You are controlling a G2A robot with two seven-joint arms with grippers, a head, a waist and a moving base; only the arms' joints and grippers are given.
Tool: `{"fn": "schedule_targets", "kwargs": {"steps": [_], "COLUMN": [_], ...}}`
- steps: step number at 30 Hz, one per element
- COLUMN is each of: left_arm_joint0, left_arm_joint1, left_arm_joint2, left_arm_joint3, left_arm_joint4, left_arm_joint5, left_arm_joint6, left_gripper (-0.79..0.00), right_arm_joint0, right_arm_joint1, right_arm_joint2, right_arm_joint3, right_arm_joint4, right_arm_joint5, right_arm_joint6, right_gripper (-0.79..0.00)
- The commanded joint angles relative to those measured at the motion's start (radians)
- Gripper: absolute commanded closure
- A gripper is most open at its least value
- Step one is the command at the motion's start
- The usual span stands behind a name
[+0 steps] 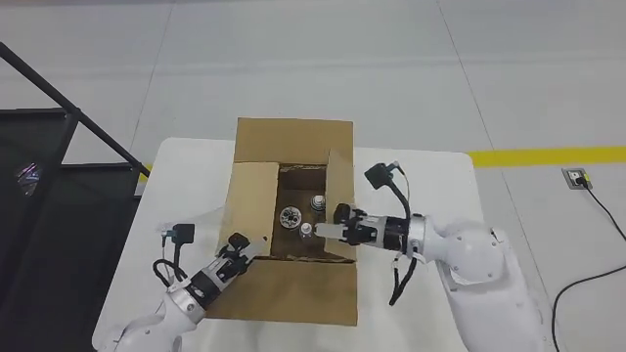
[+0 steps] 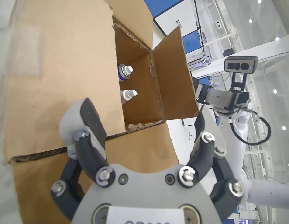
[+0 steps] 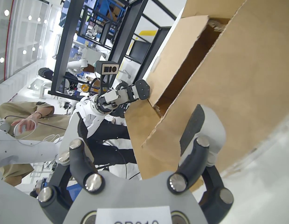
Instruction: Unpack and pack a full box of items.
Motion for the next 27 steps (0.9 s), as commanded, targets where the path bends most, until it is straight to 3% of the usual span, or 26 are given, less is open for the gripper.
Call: {"fn": "schedule_targets", "kwargs": {"steps": [1, 12, 18, 21, 27], "left_arm_joint0": [-0.005, 0.020, 0.104, 0.159, 0.223], "left_arm_joint1": [0.000, -0.001, 0.010, 0.018, 0.046], "left_arm_joint2": [0.008, -0.024, -0.156, -0.246, -0.351], "left_arm_joint3": [0.008, -0.003, -0.051, -0.035, 0.057], "left_arm_joint4": [0.004, -0.055, -0.176, -0.270, -0.320], "left_arm_joint5": [0.010, 0.005, -0.073, -0.140, -0.206], "left_arm_joint6": [0.008, 0.089, 0.057, -0.014, -0.317], "left_gripper": [-0.785, -0.785, -0.785, -0.785, -0.785], "right_arm_joint0": [0.029, 0.099, 0.082, 0.053, 0.053], "right_arm_joint1": [-0.003, -0.005, 0.005, 0.011, 0.011], "right_arm_joint2": [-0.041, -0.151, -0.132, -0.116, -0.116], "right_arm_joint3": [0.057, 0.224, 0.151, 0.082, 0.082], "right_arm_joint4": [-0.012, -0.084, -0.064, -0.071, -0.071], "right_arm_joint5": [-0.010, -0.007, -0.083, -0.121, -0.121], "right_arm_joint6": [-0.017, -0.110, -0.177, -0.215, -0.215], "right_gripper": [-0.785, -0.785, -0.785, -0.785, -0.785]}}
